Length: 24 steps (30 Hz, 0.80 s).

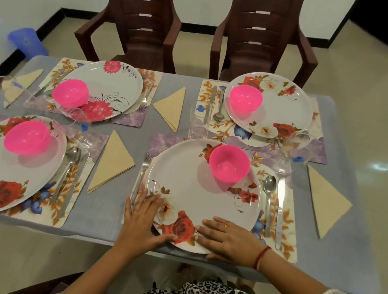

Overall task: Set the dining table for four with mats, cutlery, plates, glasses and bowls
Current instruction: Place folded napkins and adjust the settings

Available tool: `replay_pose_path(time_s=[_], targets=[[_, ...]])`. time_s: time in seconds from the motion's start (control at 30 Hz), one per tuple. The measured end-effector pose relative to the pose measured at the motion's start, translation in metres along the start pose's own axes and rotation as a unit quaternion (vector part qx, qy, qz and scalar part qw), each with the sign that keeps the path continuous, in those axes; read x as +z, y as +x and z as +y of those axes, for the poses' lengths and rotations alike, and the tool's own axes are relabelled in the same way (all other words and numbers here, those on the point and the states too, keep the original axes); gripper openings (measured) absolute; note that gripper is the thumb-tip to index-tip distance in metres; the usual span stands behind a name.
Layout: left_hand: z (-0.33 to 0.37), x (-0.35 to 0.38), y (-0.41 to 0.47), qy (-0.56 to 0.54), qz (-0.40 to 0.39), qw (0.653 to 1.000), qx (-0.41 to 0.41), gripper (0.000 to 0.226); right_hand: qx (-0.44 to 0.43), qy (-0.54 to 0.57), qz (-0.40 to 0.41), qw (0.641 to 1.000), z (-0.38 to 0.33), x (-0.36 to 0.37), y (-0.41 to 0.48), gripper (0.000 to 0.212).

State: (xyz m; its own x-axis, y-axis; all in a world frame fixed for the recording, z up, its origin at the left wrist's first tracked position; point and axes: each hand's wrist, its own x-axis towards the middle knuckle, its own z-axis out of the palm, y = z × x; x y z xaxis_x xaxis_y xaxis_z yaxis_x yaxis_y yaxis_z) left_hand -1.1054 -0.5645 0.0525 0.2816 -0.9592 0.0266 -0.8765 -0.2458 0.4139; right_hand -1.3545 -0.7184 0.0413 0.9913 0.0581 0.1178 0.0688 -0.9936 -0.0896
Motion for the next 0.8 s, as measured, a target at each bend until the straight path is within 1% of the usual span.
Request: replay_pose_path(time_s=[0.23, 0.5, 0.57, 0.6, 0.63, 0.67, 0.7, 0.77, 0.8], targets=[[-0.003, -0.005, 0.008, 0.023, -0.028, 0.999, 0.007, 0.105, -0.009, 0.004, 0.009, 1.0, 0.002, -0.001, 0.001, 0.045], [0.004, -0.009, 0.009, 0.032, -0.038, 0.999, -0.002, 0.1, -0.003, 0.004, -0.01, 1.0, 0.011, -0.006, 0.001, 0.047], [0.003, -0.011, 0.005, 0.025, -0.026, 0.999, -0.018, 0.095, 0.026, -0.003, 0.007, 1.0, 0.006, -0.012, -0.002, 0.05], [0.0, -0.012, 0.002, 0.02, -0.014, 0.999, -0.034, 0.091, 0.067, -0.002, 0.033, 0.997, 0.001, -0.017, -0.005, 0.052], [-0.004, -0.014, -0.001, 0.015, 0.002, 0.998, -0.057, 0.087, 0.134, 0.014, 0.076, 0.988, -0.003, -0.022, -0.011, 0.053], [-0.009, -0.017, -0.004, 0.01, 0.023, 0.996, -0.083, 0.082, 0.223, 0.045, 0.133, 0.965, -0.008, -0.029, -0.019, 0.051], [-0.015, -0.02, -0.008, 0.004, 0.046, 0.993, -0.108, 0.078, 0.322, 0.086, 0.195, 0.923, -0.012, -0.035, -0.03, 0.046], [-0.022, -0.025, -0.013, -0.022, 0.093, 0.984, -0.15, 0.068, 0.491, 0.123, 0.284, 0.814, -0.013, -0.044, -0.06, 0.036], [-0.025, -0.027, -0.014, -0.036, 0.109, 0.979, -0.169, 0.062, 0.558, 0.12, 0.299, 0.765, -0.012, -0.046, -0.073, 0.033]])
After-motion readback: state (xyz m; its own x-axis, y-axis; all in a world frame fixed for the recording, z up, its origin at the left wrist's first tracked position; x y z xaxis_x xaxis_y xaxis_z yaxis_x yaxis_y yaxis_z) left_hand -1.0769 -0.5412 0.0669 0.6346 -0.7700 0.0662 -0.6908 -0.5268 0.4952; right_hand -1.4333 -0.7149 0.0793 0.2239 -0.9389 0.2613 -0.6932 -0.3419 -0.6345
